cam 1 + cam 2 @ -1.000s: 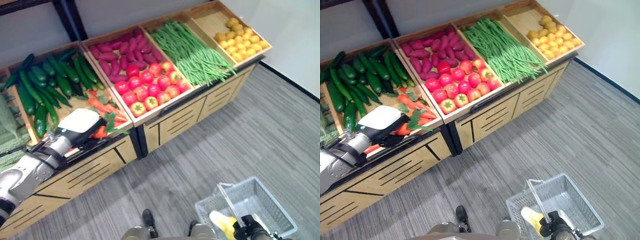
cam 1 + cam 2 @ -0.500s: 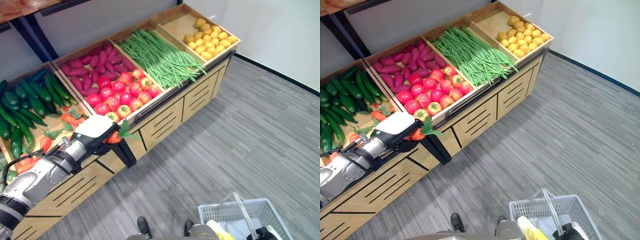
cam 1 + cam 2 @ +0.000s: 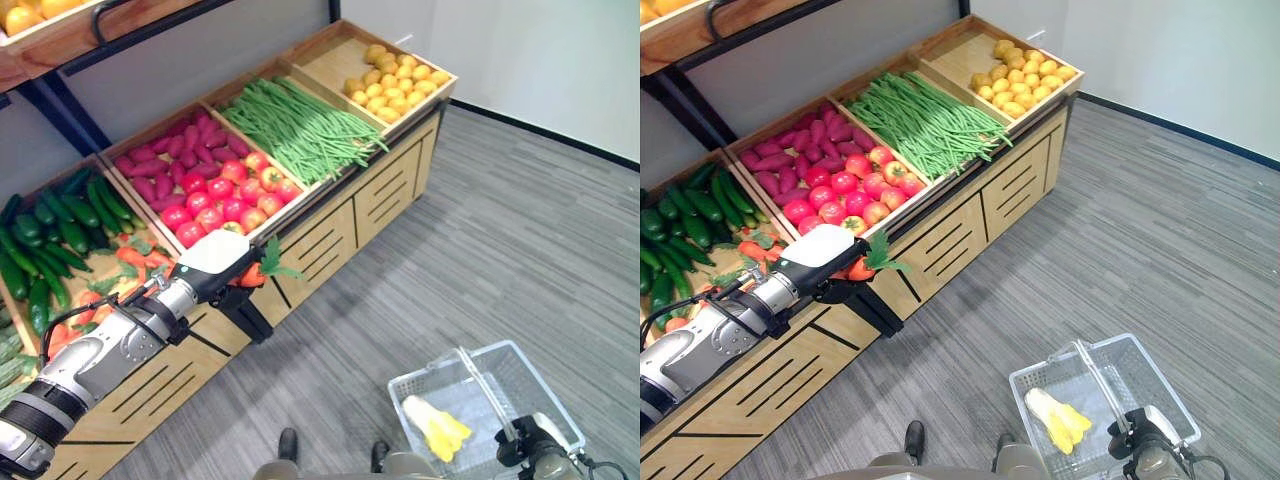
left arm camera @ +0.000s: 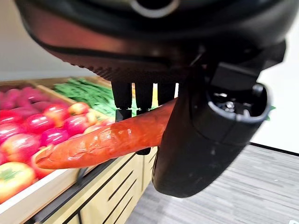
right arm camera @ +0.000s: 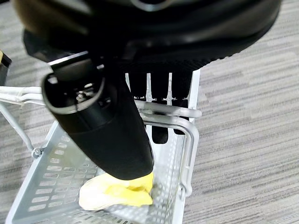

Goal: Get the vegetables into the basket

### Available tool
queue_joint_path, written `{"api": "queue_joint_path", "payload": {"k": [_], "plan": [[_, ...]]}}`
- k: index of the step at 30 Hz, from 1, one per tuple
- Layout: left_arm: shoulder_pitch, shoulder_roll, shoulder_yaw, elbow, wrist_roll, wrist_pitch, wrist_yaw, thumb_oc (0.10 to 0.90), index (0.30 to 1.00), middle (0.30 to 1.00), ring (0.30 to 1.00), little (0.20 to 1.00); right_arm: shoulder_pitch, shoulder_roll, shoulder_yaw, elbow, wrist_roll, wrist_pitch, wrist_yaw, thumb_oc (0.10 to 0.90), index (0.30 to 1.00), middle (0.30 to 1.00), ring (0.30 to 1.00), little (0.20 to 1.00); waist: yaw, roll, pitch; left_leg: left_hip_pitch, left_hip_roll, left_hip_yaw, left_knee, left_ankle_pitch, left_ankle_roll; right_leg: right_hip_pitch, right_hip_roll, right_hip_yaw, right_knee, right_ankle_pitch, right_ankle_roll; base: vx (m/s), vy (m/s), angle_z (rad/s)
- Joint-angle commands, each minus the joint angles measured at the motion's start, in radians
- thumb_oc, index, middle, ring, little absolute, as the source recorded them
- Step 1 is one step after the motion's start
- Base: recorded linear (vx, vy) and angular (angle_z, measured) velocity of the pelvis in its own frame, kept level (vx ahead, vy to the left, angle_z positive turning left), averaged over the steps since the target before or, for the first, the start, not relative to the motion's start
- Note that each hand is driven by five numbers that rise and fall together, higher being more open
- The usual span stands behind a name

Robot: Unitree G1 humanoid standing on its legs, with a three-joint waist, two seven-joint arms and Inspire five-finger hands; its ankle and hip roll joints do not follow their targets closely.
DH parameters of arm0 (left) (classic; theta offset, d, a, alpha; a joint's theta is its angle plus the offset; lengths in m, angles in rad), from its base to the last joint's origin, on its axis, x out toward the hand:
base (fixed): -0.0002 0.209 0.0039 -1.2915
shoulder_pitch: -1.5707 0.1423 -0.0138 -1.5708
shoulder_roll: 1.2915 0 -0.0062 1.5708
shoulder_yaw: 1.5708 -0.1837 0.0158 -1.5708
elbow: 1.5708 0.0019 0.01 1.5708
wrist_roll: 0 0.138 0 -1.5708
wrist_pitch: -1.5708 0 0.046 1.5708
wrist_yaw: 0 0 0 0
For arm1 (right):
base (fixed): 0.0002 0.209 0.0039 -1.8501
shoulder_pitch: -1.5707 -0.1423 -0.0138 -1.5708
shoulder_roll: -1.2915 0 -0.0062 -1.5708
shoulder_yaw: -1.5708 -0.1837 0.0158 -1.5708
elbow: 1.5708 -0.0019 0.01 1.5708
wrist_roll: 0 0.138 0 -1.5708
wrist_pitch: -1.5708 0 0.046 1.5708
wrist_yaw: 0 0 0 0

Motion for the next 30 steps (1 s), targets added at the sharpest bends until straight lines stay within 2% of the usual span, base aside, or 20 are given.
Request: {"api": "queue_joint_path", "payload": {"k": [1,6,10,14,15,17,20,21,24,25,26,28,30], "plan": [[-0.047,0.047,0.185,-0.076,-0.057,-0.004,0.077,0.400,0.300,0.300,0.300,0.300,-0.012,-0.064,0.014,-0.013,-0.008,-0.021,-0.042,0.400,0.300,0.300,0.300,0.300,0.008,-0.023,0.020,-0.009,-0.019,-0.007,-0.019,0.019,0.029,0.057,-0.034,0.077,-0.177,0.114,0.117,0.05,0.161,-0.84],[-0.044,0.066,0.172,-0.082,-0.074,-0.017,0.053,0.400,0.300,0.300,0.300,0.300,0.020,-0.045,0.007,-0.007,-0.018,-0.013,-0.027,0.400,0.300,0.300,0.300,0.300,-0.018,-0.032,0.001,0.047,-0.047,0.065,-0.014,-0.042,0.065,0.064,-0.074,0.140,-0.175,0.122,0.151,0.07,0.252,-0.58],[-0.043,0.097,0.175,-0.091,-0.072,-0.021,0.039,0.400,0.300,0.300,0.300,0.300,0.037,-0.015,-0.010,0.006,-0.018,-0.003,-0.022,0.400,0.300,0.300,0.300,0.300,-0.026,-0.051,-0.011,0.078,-0.071,0.148,0.001,-0.086,0.091,0.046,-0.114,0.190,-0.181,0.156,0.189,0.01,0.244,-0.45],[-0.034,0.112,0.187,-0.094,-0.069,-0.023,0.038,0.400,0.300,0.300,0.300,0.300,0.031,-0.004,-0.018,0.001,-0.012,0.000,-0.028,0.400,0.300,0.300,0.300,0.300,-0.029,-0.064,-0.008,0.085,-0.088,0.196,0.009,-0.105,0.108,0.015,-0.134,0.222,-0.183,0.193,0.217,-0.07,0.180,-0.43],[-0.020,0.120,0.206,-0.094,-0.067,-0.022,0.040,0.400,0.300,0.300,0.300,0.300,0.017,-0.001,-0.022,-0.008,-0.008,0.001,-0.031,0.400,0.300,0.300,0.300,0.300,-0.028,-0.074,-0.002,0.088,-0.098,0.224,0.010,-0.114,0.116,-0.012,-0.146,0.230,-0.190,0.245,0.238,-0.12,0.130,-0.22],[0.012,0.127,0.241,-0.096,-0.065,-0.021,0.043,0.400,0.300,0.300,0.300,0.300,0.003,0.004,-0.015,-0.027,-0.007,-0.002,-0.035,0.400,0.300,0.300,0.300,0.300,-0.013,-0.079,0.008,0.086,-0.090,0.267,0.016,-0.116,0.119,-0.042,-0.157,0.194,-0.189,0.271,0.240,-0.14,0.112,-0.68],[0.040,0.132,0.270,-0.092,-0.053,-0.011,0.047,0.400,0.300,0.300,0.300,0.300,0.007,0.009,-0.009,-0.060,-0.009,-0.009,-0.037,0.400,0.300,0.300,0.300,0.300,0.010,-0.071,0.025,0.075,-0.063,0.299,0.014,-0.100,0.121,-0.038,-0.182,0.039,-0.110,0.221,0.213,-0.16,0.035,-0.97],[0.042,0.133,0.274,-0.086,-0.049,-0.010,0.045,0.400,0.300,0.300,0.300,0.300,0.011,0.009,-0.009,-0.056,-0.009,-0.010,-0.036,0.400,0.300,0.300,0.300,0.300,0.013,-0.067,0.024,0.073,-0.058,0.305,0.013,-0.097,0.122,-0.018,-0.184,0.012,-0.081,0.195,0.207,-0.15,0.033,-0.60],[0.053,0.129,0.282,-0.086,-0.052,-0.010,0.037,0.400,0.300,0.300,0.300,0.300,0.015,0.009,-0.013,-0.051,-0.009,-0.012,-0.035,0.400,0.300,0.300,0.300,0.300,0.020,-0.069,0.015,0.066,-0.055,0.318,0.005,-0.084,0.123,0.005,-0.184,-0.007,-0.054,0.175,0.198,-0.06,-0.008,-0.23],[0.063,0.131,0.294,-0.087,-0.055,-0.006,0.032,0.400,0.300,0.300,0.300,0.300,0.017,0.006,-0.018,-0.046,-0.011,-0.010,-0.033,0.400,0.300,0.300,0.300,0.300,0.035,-0.071,0.003,0.067,-0.047,0.338,0.002,-0.084,0.119,0.036,-0.191,-0.048,-0.043,0.147,0.197,-0.05,-0.041,-0.31],[0.063,0.131,0.294,-0.087,-0.055,-0.006,0.032,0.400,0.300,0.300,0.300,0.300,0.017,0.006,-0.018,-0.046,-0.011,-0.010,-0.033,0.400,0.300,0.300,0.300,0.300,0.035,-0.071,0.003,0.067,-0.047,0.338,0.002,-0.084,0.119,0.036,-0.191,-0.048,-0.043,0.147,0.197,-0.05,-0.066,-0.38],[0.078,0.129,0.305,-0.080,-0.055,-0.003,0.030,0.400,0.300,0.300,0.300,0.300,0.015,0.007,-0.016,-0.046,-0.015,-0.008,-0.035,0.400,0.300,0.300,0.300,0.300,0.046,-0.081,-0.011,0.069,-0.038,0.369,0.007,-0.078,0.107,0.047,-0.192,-0.092,-0.104,0.160,0.197,0.00,-0.139,-0.32],[0.085,0.123,0.309,-0.077,-0.054,-0.003,0.029,0.400,0.300,0.300,0.300,0.300,0.020,0.008,-0.015,-0.048,-0.019,-0.008,-0.035,0.400,0.300,0.300,0.300,0.300,0.044,-0.083,-0.015,0.075,-0.032,0.377,0.010,-0.078,0.103,0.048,-0.185,-0.097,-0.118,0.158,0.196,0.04,-0.136,-0.40]]}}
